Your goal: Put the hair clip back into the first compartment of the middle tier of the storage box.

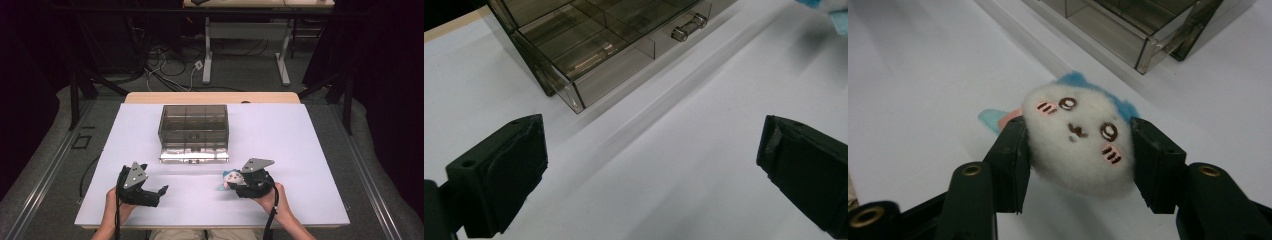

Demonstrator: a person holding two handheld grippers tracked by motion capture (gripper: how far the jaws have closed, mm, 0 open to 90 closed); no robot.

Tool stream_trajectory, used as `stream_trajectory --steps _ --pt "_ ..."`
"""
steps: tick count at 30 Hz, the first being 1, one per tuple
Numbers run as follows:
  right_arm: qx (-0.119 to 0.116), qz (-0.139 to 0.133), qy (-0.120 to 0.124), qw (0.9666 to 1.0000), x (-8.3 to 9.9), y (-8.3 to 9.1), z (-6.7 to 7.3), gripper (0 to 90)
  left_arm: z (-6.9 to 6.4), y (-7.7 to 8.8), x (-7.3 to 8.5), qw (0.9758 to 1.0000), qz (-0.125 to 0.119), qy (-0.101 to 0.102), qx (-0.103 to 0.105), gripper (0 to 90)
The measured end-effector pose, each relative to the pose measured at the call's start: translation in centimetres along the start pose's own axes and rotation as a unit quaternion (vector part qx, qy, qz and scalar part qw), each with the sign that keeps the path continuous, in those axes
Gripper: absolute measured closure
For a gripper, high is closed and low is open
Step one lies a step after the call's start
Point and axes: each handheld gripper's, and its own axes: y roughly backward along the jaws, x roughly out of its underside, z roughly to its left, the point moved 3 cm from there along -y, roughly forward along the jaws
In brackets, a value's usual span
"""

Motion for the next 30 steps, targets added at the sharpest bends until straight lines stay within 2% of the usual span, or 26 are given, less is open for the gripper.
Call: stream_trajectory --steps 7,9,20,30 --pt "-0.008 -0.009 0.015 0.9998 -0.7 -0.5 1.0 46.2 0.0 0.0 0.0 1.0000 0.002 -0.002 -0.001 0.1" --pt "-0.010 -0.005 0.012 0.9999 -0.8 -0.6 1.3 46.1 0.0 0.0 0.0 1.0000 0.004 -0.002 0.000 0.1" --pt "-0.025 -0.009 0.027 0.9993 -2.0 -1.8 2.9 46.0 0.0 0.0 0.0 1.0000 0.005 -0.003 0.001 0.1" --pt "-0.038 0.000 0.038 0.9985 -2.7 -3.0 4.1 45.9 0.0 -0.1 0.0 1.0000 0.002 -0.003 0.000 0.2"
